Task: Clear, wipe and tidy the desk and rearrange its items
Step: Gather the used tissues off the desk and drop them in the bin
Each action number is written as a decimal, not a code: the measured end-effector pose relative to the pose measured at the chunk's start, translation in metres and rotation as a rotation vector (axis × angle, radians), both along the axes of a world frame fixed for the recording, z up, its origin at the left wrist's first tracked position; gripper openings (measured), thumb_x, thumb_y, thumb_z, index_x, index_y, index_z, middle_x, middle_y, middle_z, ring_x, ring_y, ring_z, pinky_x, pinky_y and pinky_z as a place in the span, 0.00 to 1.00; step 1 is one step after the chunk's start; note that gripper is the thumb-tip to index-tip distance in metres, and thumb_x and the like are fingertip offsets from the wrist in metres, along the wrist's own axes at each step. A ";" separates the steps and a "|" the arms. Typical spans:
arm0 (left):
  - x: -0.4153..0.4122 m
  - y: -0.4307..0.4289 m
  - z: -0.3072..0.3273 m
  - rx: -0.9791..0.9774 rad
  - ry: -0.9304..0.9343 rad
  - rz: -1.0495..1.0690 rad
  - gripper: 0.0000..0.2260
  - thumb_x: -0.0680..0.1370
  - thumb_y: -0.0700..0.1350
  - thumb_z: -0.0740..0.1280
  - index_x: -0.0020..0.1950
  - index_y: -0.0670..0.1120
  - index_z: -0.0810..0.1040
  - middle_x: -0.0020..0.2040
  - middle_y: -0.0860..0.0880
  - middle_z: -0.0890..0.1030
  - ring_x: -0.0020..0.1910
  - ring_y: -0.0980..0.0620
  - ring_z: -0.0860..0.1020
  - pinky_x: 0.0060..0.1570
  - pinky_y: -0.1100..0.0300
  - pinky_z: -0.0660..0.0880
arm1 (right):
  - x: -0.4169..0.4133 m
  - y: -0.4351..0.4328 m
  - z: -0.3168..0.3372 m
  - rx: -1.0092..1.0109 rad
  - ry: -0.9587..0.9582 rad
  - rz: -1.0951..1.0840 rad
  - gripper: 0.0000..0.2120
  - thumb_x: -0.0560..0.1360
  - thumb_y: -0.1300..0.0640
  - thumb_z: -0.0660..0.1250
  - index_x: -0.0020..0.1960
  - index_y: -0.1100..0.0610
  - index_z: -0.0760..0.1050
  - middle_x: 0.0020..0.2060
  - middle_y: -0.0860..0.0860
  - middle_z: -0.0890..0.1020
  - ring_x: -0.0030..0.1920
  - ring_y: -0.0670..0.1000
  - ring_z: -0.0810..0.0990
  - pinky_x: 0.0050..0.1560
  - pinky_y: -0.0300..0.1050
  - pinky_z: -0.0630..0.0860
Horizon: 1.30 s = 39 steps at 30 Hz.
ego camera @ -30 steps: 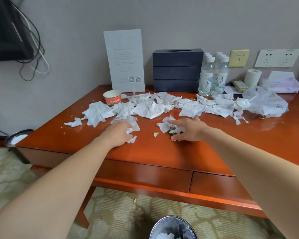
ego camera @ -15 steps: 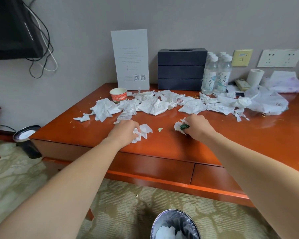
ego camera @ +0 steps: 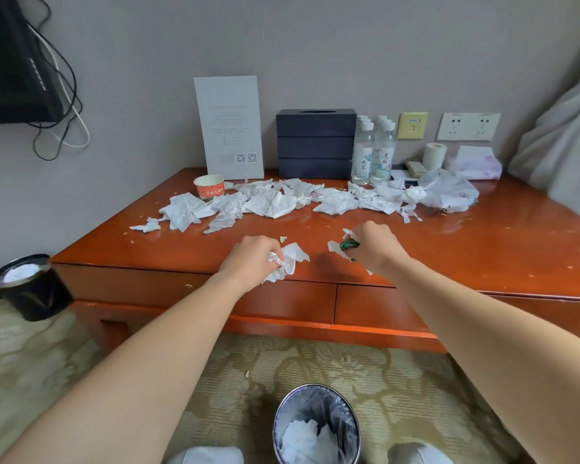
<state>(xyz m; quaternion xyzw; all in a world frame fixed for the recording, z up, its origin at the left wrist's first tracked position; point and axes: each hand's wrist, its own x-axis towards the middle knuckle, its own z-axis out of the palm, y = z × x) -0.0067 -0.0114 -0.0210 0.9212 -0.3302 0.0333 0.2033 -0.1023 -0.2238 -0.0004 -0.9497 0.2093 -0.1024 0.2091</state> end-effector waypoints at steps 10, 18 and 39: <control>-0.084 0.025 -0.037 -0.029 0.021 -0.060 0.11 0.78 0.37 0.64 0.51 0.51 0.83 0.56 0.46 0.81 0.51 0.43 0.80 0.45 0.54 0.77 | -0.092 0.049 -0.036 -0.016 0.027 0.021 0.07 0.76 0.60 0.67 0.40 0.58 0.73 0.37 0.56 0.80 0.39 0.59 0.80 0.30 0.43 0.69; -0.118 0.038 -0.114 0.034 0.117 -0.050 0.11 0.78 0.39 0.63 0.52 0.51 0.82 0.54 0.48 0.79 0.53 0.43 0.78 0.43 0.57 0.70 | -0.122 0.072 -0.120 0.080 0.109 0.032 0.04 0.75 0.61 0.67 0.47 0.61 0.78 0.40 0.57 0.81 0.40 0.59 0.80 0.39 0.49 0.78; -0.041 -0.010 -0.335 0.135 0.521 0.035 0.09 0.80 0.44 0.68 0.59 0.47 0.82 0.61 0.46 0.79 0.59 0.47 0.77 0.52 0.61 0.70 | -0.022 0.041 -0.360 0.333 0.490 -0.052 0.16 0.75 0.57 0.68 0.34 0.57 0.66 0.35 0.55 0.75 0.36 0.56 0.75 0.27 0.42 0.64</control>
